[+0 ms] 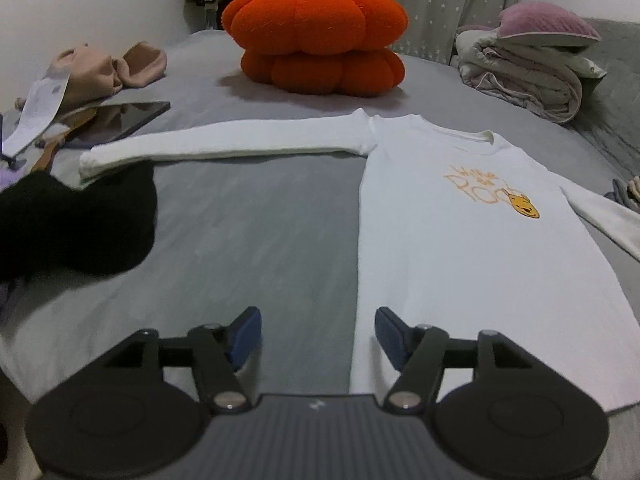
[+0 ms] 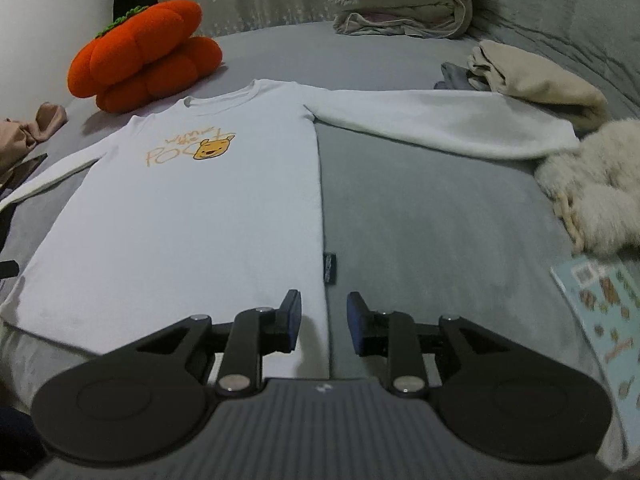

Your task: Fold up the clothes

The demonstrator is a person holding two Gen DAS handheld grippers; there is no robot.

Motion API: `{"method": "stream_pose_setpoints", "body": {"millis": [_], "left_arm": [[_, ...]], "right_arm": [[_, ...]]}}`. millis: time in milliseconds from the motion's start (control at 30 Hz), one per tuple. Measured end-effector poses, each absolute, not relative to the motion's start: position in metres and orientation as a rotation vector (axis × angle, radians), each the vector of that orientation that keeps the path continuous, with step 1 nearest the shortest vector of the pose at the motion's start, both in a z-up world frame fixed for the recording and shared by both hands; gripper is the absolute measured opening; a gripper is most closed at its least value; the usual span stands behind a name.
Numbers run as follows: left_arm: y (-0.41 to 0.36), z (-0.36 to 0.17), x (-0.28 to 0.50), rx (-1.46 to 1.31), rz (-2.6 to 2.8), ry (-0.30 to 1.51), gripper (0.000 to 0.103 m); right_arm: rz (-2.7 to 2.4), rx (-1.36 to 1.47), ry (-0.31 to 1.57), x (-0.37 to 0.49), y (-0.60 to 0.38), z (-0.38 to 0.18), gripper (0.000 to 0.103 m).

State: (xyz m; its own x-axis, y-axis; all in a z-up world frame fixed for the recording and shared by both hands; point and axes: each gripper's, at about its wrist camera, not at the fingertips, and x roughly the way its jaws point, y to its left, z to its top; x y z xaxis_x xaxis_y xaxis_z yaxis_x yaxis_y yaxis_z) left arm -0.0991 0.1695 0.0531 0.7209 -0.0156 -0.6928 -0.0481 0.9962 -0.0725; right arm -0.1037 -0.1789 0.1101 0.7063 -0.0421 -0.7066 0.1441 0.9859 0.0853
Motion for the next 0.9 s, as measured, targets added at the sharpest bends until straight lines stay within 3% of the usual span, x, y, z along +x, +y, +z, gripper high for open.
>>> {"method": "stream_pose_setpoints", "body": {"millis": [400,900], "left_arm": [[0.125,0.064,-0.062,0.024,0.026,0.735,0.089],[0.072,0.084,-0.013,0.074,-0.021,0.735,0.102]], "right_arm": [[-0.114,0.103,0.770,-0.056,-0.196,0.125,0.029],[-0.065,0.069,0.781,-0.005,-0.200,0.129,0.047]]}}
